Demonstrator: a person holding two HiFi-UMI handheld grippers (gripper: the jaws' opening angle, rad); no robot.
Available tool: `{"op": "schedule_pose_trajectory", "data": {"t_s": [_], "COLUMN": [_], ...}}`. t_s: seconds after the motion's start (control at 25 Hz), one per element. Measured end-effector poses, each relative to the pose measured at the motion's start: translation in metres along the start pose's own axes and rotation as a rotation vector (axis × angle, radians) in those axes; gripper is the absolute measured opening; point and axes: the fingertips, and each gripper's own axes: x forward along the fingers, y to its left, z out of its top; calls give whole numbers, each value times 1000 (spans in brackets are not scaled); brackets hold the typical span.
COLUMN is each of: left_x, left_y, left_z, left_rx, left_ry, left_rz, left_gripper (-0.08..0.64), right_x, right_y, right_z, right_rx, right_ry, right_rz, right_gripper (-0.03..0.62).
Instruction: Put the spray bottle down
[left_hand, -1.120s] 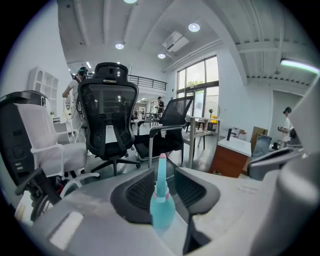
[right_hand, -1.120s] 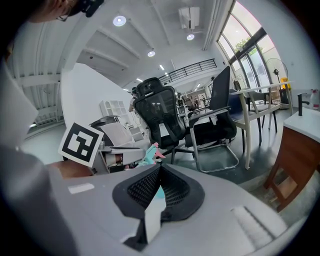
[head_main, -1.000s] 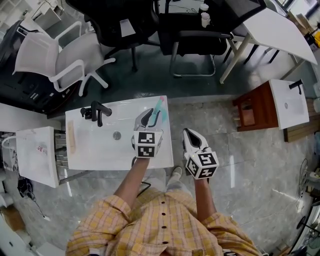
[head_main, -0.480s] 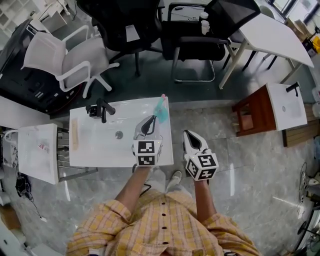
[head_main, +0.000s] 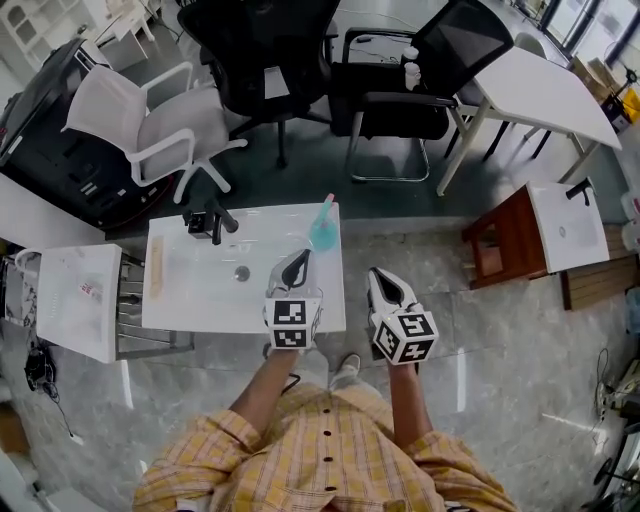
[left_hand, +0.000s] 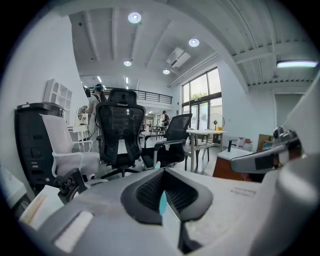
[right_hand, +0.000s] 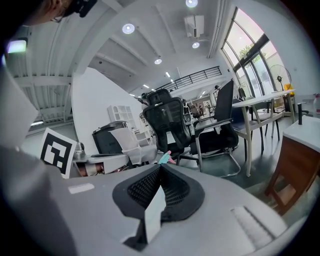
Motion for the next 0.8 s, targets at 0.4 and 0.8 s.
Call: {"op": "schedule_pose_trajectory", "data": {"t_s": [0.4, 0.8], "left_x": [-31, -47], "left_y": [-15, -25], "left_z": [-4, 2], "left_rx": [20, 8], "left_ry": [-31, -56], "left_rz": [-22, -33], "left_gripper": [-3, -3], "right_x": [-22, -35], "right_y": [6, 11], "right_z": [8, 15], "right_rx": [-44, -65], "right_ry": [-36, -63], "right_rz": [-7, -6], "right_gripper": [-2, -2]}}
